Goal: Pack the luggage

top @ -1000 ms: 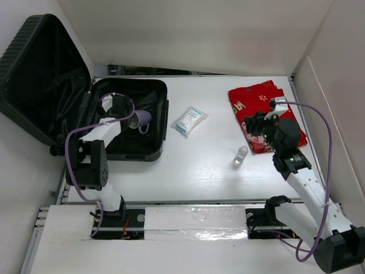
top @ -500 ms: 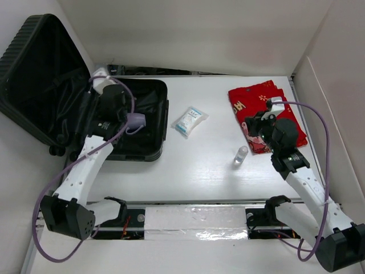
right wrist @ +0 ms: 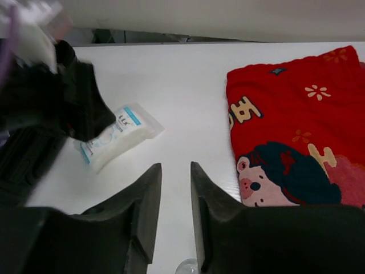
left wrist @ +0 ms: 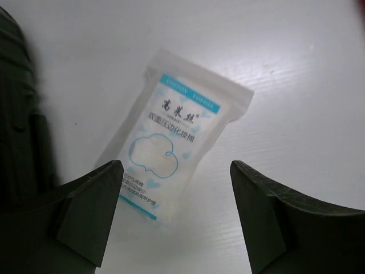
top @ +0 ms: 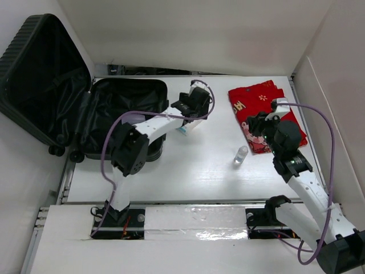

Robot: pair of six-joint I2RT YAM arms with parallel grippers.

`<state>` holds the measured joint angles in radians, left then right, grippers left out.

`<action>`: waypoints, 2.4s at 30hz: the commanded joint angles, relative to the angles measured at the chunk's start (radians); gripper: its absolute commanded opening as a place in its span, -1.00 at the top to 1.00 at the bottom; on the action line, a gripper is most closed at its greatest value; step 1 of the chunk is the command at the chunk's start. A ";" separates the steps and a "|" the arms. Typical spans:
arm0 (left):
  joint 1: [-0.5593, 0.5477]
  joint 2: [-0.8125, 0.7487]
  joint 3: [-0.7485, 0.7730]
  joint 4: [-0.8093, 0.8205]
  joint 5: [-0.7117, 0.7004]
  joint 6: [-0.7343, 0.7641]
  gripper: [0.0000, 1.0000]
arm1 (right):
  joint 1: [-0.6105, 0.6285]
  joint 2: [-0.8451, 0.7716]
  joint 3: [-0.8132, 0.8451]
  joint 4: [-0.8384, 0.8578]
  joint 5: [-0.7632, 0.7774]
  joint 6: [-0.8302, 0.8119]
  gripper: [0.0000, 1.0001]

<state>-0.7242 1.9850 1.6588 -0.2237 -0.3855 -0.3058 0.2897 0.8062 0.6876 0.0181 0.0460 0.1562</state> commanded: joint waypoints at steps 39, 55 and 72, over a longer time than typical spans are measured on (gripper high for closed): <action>0.557 -0.233 -0.082 -0.055 0.100 -0.035 -0.32 | 0.008 -0.022 0.030 0.019 0.026 0.000 0.23; -0.074 -0.359 -0.114 0.098 0.226 -0.024 0.36 | 0.017 -0.142 0.003 -0.015 0.299 0.025 1.00; -0.434 -0.074 -0.159 0.299 0.229 0.059 -0.59 | 0.017 -0.321 -0.037 -0.069 0.474 0.080 -0.57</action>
<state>-1.1236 1.8599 1.4376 0.0315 -0.1371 -0.2871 0.3019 0.5026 0.6540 -0.0662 0.4911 0.2253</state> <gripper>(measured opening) 0.796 0.787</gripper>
